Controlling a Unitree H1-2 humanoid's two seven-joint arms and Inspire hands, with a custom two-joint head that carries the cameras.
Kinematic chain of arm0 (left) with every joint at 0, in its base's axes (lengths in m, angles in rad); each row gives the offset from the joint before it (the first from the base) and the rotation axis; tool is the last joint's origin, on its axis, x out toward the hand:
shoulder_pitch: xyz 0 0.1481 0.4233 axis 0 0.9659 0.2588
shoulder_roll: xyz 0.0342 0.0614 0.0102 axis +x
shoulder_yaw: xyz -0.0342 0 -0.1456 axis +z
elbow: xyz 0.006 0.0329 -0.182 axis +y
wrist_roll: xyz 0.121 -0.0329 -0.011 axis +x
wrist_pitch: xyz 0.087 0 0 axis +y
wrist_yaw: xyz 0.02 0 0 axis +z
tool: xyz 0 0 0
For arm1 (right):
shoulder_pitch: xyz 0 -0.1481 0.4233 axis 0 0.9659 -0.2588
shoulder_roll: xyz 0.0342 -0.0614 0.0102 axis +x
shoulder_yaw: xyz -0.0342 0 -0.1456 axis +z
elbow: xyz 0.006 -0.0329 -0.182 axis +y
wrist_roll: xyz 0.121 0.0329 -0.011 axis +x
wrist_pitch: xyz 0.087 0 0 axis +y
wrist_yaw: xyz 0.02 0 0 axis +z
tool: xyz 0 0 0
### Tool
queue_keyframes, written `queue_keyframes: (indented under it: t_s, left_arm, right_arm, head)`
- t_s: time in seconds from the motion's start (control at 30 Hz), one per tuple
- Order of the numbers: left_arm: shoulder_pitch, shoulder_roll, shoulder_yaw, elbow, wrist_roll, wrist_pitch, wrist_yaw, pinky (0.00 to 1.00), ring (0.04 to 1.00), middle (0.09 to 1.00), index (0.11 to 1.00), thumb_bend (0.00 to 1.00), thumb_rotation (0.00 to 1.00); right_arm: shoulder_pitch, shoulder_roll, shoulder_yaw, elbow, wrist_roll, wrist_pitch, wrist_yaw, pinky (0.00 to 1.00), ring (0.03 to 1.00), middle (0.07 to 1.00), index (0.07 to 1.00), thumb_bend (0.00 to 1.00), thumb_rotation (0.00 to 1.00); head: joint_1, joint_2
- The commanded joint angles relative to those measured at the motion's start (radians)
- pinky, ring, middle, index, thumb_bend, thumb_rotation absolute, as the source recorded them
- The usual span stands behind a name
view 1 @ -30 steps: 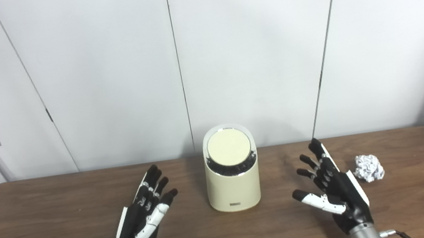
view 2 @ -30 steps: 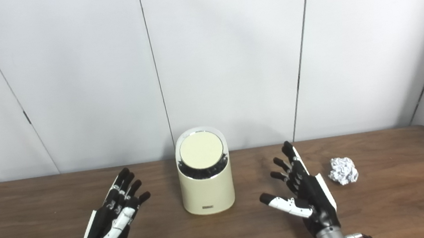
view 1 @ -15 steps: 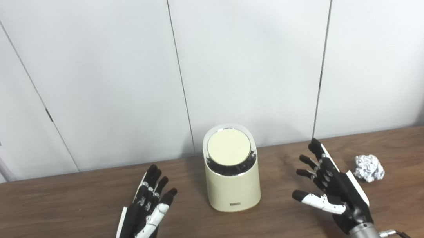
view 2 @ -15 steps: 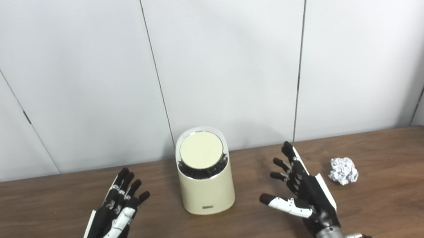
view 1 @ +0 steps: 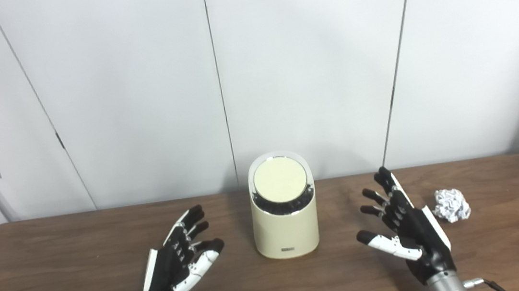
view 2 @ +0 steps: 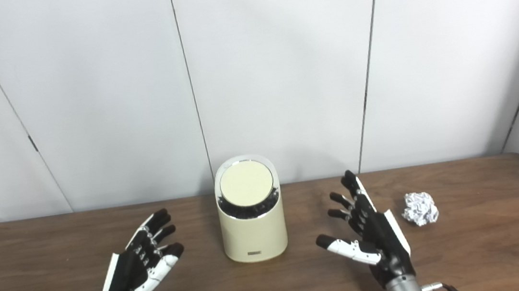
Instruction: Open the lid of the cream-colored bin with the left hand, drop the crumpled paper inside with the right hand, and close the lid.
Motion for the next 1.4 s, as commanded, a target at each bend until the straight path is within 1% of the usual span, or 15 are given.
queue_keyframes:
  t_s: [0.0,0.03,0.1,0.17,0.3,0.4,0.5,0.6,0.77,0.93,1.1,1.17,1.23,1.3,1.37]
  left_arm:
    - [-0.063,0.004,-0.008,-0.050,0.046,0.012,0.028,0.82,0.872,0.894,0.946,0.75,0.33]
    - [-0.079,0.014,-0.012,-0.054,0.048,0.018,0.019,0.83,0.875,0.896,0.948,0.75,0.33]
    - [-0.108,0.032,-0.017,-0.061,0.039,0.034,-0.002,0.93,0.917,0.921,0.969,0.76,0.31]
    - [-0.142,0.053,-0.023,-0.066,0.040,0.050,-0.017,0.98,0.944,0.942,0.985,0.77,0.29]
    - [-0.200,0.080,-0.031,-0.070,0.068,0.081,-0.013,1.00,0.965,0.958,0.991,0.80,0.29]
    - [-0.251,0.091,-0.029,-0.076,0.076,0.126,-0.012,0.97,0.974,0.965,0.985,0.83,0.28]
    - [-0.297,0.109,-0.041,-0.077,0.095,0.165,-0.023,0.95,0.993,0.978,0.995,0.83,0.25]
    - [-0.330,0.120,-0.057,-0.083,0.106,0.210,-0.034,1.00,1.000,0.997,1.000,0.83,0.20]
    - [-0.381,0.128,-0.080,-0.066,0.141,0.266,-0.036,1.00,1.000,1.000,1.000,0.85,0.22]
    - [-0.432,0.149,-0.123,-0.047,0.216,0.292,-0.040,1.00,1.000,1.000,1.000,0.90,0.26]
    - [-0.473,0.158,-0.156,-0.044,0.266,0.348,-0.058,1.00,1.000,1.000,1.000,0.98,0.24]
    - [-0.487,0.159,-0.167,-0.040,0.282,0.361,-0.062,1.00,1.000,1.000,1.000,0.99,0.24]
    - [-0.503,0.161,-0.183,-0.033,0.302,0.371,-0.067,0.98,1.000,1.000,1.000,1.00,0.24]
    - [-0.516,0.163,-0.199,-0.029,0.328,0.389,-0.072,0.90,1.000,1.000,1.000,1.00,0.24]
    - [-0.527,0.163,-0.210,-0.025,0.344,0.400,-0.079,0.85,1.000,1.000,1.000,1.00,0.25]
  right_arm:
    - [-0.032,-0.006,-0.008,-0.011,0.012,-0.030,0.002,0.77,0.895,0.988,0.999,0.90,0.29]
    - [-0.033,-0.007,-0.007,-0.010,0.009,-0.031,0.001,0.77,0.895,0.989,1.000,0.90,0.29]
    - [-0.037,-0.009,-0.004,-0.004,-0.001,-0.040,-0.002,0.77,0.890,0.986,0.991,0.89,0.28]
    - [-0.042,-0.010,-0.003,0.006,-0.010,-0.043,-0.005,0.78,0.886,0.985,0.986,0.89,0.29]
    - [-0.045,-0.002,-0.001,0.007,-0.012,-0.045,-0.004,0.79,0.879,0.982,0.977,0.90,0.29]
    - [-0.044,0.003,0.002,0.006,-0.014,-0.042,-0.005,0.77,0.879,0.979,0.975,0.90,0.30]
    - [-0.040,0.011,0.006,-0.015,-0.021,-0.025,-0.013,0.75,0.871,0.975,0.973,0.90,0.30]
    - [-0.042,0.016,0.005,-0.014,-0.019,-0.024,-0.016,0.76,0.873,0.977,0.980,0.89,0.30]
    - [-0.049,0.015,0.003,0.014,-0.028,-0.046,-0.020,0.76,0.873,0.975,0.973,0.89,0.30]
    - [-0.047,0.018,0.009,-0.003,-0.043,-0.027,-0.027,0.76,0.869,0.969,0.967,0.89,0.32]
    - [-0.044,0.020,0.015,-0.019,-0.038,-0.013,-0.026,0.74,0.876,0.978,0.972,0.88,0.30]
    - [-0.041,0.022,0.018,-0.030,-0.044,-0.003,-0.030,0.73,0.877,0.978,0.972,0.88,0.30]
    - [-0.041,0.022,0.019,-0.032,-0.046,0.000,-0.031,0.74,0.881,0.981,0.977,0.88,0.29]
    - [-0.042,0.022,0.019,-0.029,-0.046,-0.001,-0.031,0.75,0.881,0.983,0.981,0.87,0.27]
    - [-0.043,0.020,0.019,-0.024,-0.048,-0.007,-0.031,0.76,0.879,0.983,0.981,0.88,0.28]
  head:
    - [-0.001,0.000]
    - [-0.002,-0.001]
    - [-0.003,-0.003]
    - [-0.004,-0.007]
    - [-0.005,-0.012]
    - [-0.007,-0.016]
    - [-0.005,-0.018]
    - [0.000,-0.020]
    - [-0.004,-0.025]
    - [-0.014,-0.029]
    - [-0.017,-0.028]
    - [-0.020,-0.028]
    - [-0.020,-0.027]
    - [-0.021,-0.027]
    - [-0.022,-0.027]
